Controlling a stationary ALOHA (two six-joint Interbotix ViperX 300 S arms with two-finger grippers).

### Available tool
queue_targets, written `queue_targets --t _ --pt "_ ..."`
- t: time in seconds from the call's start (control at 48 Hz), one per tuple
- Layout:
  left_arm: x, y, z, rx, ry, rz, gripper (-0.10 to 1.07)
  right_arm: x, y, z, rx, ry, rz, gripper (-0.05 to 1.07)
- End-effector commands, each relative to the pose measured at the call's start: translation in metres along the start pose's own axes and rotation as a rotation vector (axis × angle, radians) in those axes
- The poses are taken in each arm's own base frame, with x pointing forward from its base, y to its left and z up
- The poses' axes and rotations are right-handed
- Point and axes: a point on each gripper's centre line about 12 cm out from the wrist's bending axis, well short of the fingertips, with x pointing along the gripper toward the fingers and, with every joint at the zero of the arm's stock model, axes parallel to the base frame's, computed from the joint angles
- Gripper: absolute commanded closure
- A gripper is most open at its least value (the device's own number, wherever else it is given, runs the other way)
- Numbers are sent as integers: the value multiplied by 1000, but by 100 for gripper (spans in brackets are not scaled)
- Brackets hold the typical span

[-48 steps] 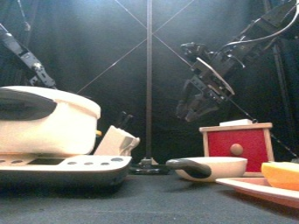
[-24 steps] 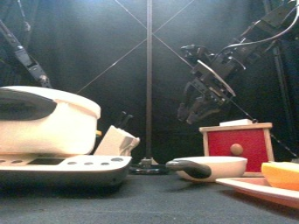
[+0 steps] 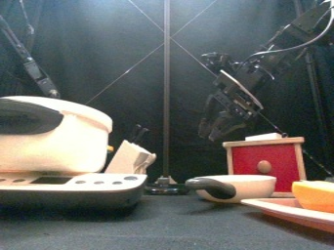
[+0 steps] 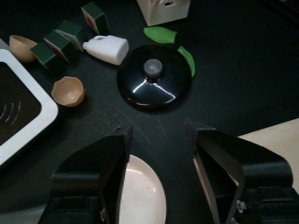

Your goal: Grab banana

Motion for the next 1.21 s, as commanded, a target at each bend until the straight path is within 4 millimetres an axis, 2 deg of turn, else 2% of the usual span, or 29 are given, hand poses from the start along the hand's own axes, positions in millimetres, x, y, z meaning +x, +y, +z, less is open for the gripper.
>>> queue_targets --t 0.0,0.208,0.625,0.708,0.958,1.188 --pt "3 2 6 -6 1 4 12 -3 2 9 16 -23 11 17" --pt "11 7 5 -20 27 10 11 -2 1 9 17 -20 10 17" --pt "12 9 5 -20 20 15 14 -1 2 9 16 -18 11 17" --pt "10 9 7 -20 14 15 17 -1 1 9 16 -17 9 17" --pt "-2 6 10 -11 -21 10 39 -1 0 8 17 -16 7 17" --pt "-20 4 14 -14 -65 4 41 0 0 9 16 -17 6 17"
